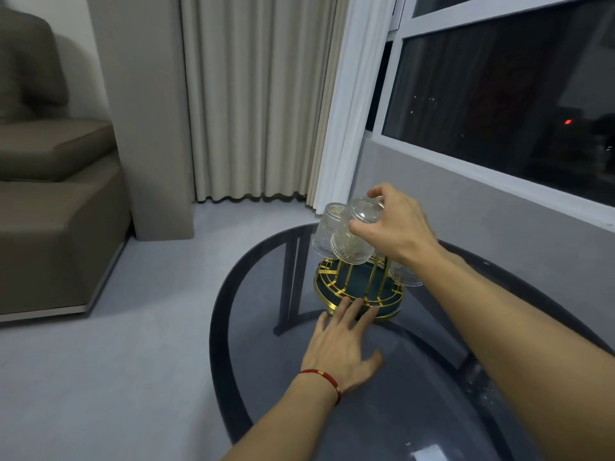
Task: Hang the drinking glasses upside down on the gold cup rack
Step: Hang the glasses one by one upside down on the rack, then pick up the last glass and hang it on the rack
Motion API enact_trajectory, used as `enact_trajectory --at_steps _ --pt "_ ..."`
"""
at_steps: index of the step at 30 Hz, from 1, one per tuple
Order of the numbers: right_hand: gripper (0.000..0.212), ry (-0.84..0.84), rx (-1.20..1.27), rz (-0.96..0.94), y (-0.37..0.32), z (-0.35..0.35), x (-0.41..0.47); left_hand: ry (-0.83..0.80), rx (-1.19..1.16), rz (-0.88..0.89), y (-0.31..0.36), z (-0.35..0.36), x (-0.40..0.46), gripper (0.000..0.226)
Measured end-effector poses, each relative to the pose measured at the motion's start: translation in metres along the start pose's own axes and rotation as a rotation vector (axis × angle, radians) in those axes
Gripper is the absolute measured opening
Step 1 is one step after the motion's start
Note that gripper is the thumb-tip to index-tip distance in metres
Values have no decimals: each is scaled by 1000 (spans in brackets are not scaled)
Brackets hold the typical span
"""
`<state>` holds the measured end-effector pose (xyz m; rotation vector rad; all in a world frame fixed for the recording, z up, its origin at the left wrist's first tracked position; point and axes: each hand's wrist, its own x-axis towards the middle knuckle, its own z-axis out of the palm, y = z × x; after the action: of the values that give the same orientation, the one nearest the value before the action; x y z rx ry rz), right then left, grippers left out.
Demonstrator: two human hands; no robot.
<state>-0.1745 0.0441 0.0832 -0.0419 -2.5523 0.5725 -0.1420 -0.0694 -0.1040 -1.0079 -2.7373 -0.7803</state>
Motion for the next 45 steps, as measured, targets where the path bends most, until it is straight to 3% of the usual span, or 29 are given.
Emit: enact_trajectory --at_steps 6,14,21,25,29,31,35,38,45 --pt "69 -117 -123 -14 13 33 0 -16 22 -10 0 0 1 78" --pt "57 -106 -169 -21 17 42 -10 -13 51 -5 -1 2 1 80" --pt "32 196 -76 -215 51 13 -84 61 -5 22 11 -7 -1 82" --pt "47 291 -169 -75 105 -6 -147 99 -98 71 34 -11 -2 76" --pt "67 381 -289 190 157 -26 -193 158 -186 90 62 -10 -2 74" --pt "84 340 -194 360 173 -32 -202 145 -214 92 70 -9 -3 74" --pt "111 171 236 665 192 -37 -204 145 -241 101 87 -4 -4 73" --pt "105 132 320 755 196 -32 -199 152 -271 75 98 1 -3 74" --pt "81 112 197 669 197 -39 -200 95 -449 -26 120 8 -2 76"
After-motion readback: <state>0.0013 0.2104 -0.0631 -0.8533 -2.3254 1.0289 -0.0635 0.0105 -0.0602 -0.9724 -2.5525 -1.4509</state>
